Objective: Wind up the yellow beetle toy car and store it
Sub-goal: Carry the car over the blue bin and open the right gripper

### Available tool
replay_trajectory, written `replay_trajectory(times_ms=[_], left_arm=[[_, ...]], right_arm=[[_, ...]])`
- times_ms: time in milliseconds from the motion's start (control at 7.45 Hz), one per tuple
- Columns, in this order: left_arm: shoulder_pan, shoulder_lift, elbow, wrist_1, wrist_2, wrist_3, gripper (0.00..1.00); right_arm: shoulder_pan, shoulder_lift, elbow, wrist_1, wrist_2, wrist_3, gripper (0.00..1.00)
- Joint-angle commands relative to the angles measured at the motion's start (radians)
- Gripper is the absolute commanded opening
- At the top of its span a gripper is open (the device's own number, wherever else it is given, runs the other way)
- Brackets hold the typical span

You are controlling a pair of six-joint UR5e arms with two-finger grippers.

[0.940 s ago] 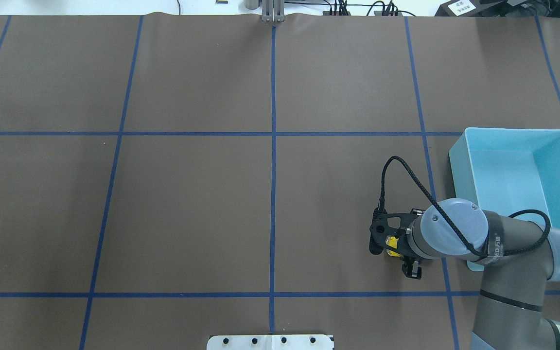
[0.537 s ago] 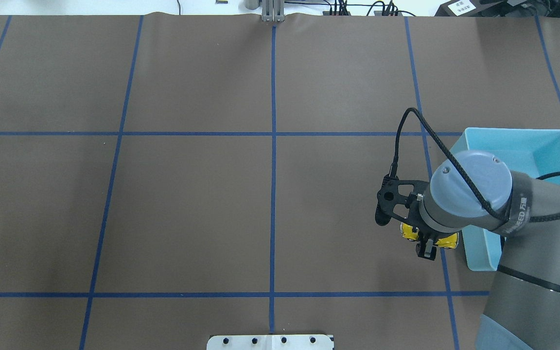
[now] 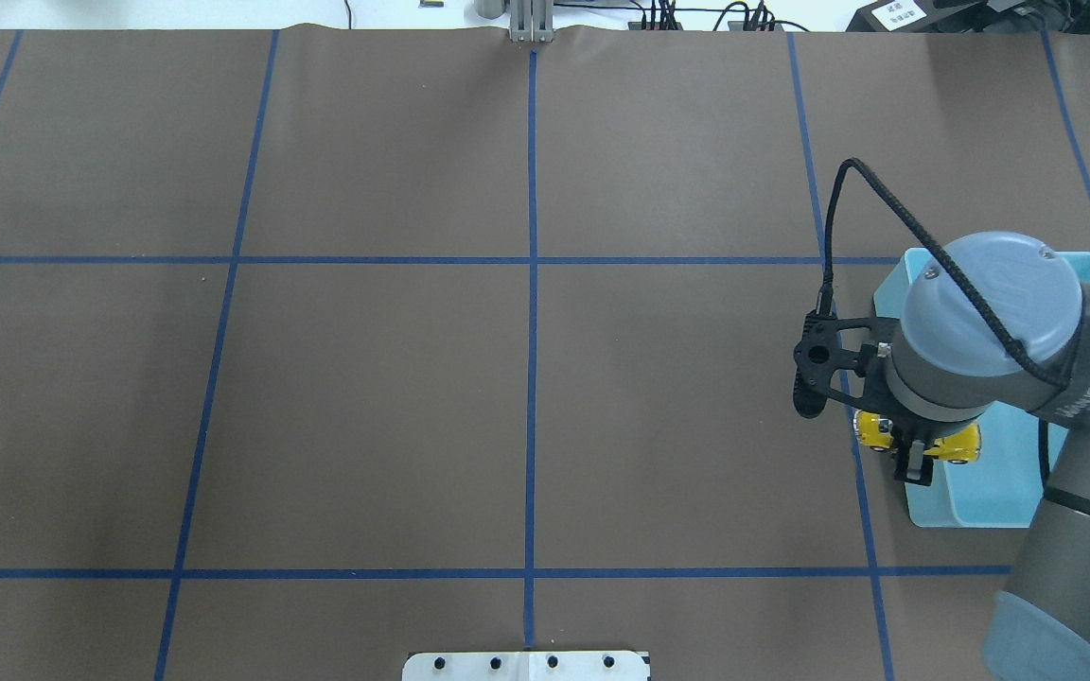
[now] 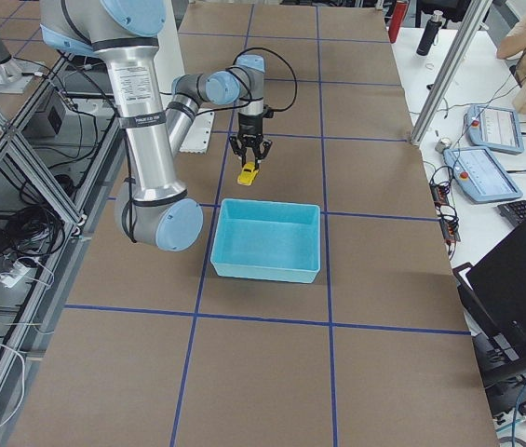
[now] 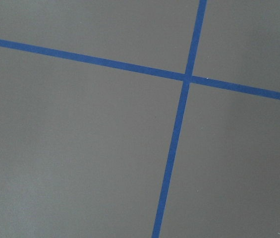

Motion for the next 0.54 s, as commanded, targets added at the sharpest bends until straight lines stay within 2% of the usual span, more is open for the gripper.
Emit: replay_trajectory(times_ms=[0, 134, 269, 403], left_arm=[[0.000, -0.001, -0.002, 0.000, 0.001, 0.000, 1.00], [0.000, -0.001, 0.000, 0.000, 0.001, -0.002, 1.00], [0.000, -0.001, 0.001, 0.000, 0.001, -0.002, 1.00], [0.000, -0.001, 0.001, 0.000, 0.001, -0.002, 1.00]], right_arm=[[0.060, -0.200, -0.025, 0.217, 0.007, -0.068, 0.00], [0.103, -0.289, -0.112, 0.428, 0.057, -0.101, 0.00], [0.160, -0.299, -0.234, 0.611, 0.138, -0.118, 0.00], [0.192, -0.291, -0.287, 0.649, 0.174, -0.147, 0.00]])
